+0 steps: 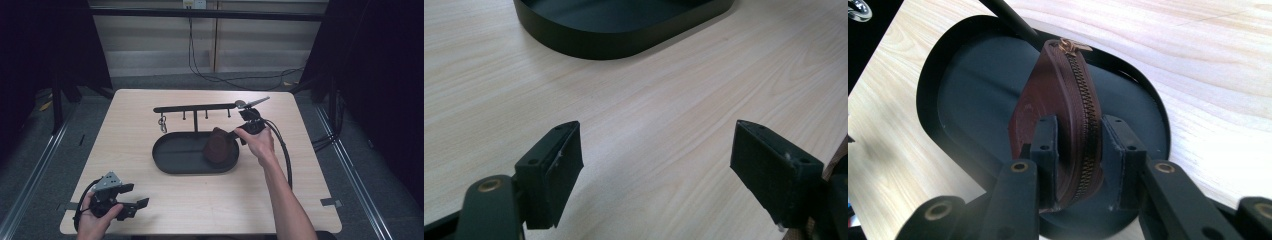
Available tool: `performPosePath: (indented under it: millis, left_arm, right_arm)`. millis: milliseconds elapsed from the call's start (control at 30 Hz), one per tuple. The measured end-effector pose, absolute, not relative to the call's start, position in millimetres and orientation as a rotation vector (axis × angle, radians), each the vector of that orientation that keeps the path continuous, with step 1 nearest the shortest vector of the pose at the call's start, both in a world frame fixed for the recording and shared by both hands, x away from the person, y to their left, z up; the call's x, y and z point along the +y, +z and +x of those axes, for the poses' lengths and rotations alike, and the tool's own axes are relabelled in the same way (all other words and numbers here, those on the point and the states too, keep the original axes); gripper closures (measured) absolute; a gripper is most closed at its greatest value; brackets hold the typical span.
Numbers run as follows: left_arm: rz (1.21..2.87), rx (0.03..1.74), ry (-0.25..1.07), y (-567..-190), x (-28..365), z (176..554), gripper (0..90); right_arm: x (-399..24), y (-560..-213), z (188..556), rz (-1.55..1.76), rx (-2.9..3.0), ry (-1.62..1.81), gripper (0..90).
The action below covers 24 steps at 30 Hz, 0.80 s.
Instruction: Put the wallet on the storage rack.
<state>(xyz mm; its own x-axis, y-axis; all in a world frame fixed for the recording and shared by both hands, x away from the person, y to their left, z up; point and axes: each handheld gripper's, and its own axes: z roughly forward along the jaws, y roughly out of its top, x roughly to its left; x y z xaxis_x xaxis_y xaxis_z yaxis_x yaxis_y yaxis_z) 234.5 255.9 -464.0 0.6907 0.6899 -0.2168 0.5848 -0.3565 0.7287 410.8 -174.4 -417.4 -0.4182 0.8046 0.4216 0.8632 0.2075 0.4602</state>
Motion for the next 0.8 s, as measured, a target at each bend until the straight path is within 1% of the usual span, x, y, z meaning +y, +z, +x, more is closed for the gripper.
performPosePath:
  millis: [100,300,467,800]
  left_arm:
    - [2.077,0.989,0.179,-464.4,256.7,233.7,20.8]
    - [2.058,0.995,0.169,-464.6,258.1,236.0,19.3]
    - [2.072,0.979,0.186,-463.7,255.9,235.8,19.1]
    - [2.072,0.954,0.169,-463.8,255.5,235.9,17.8]
  right_arm:
    - [-172.6,-421.1,411.3,-1.639,-2.37,-1.0,69.8]
    - [-172.4,-428.0,411.4,-1.648,-2.338,-1.01,69.7]
    - [-174.6,-433.4,411.6,-1.673,-2.345,-1.024,69.4]
    - [-177.7,-443.2,413.5,-1.7,-2.359,-0.994,66.8]
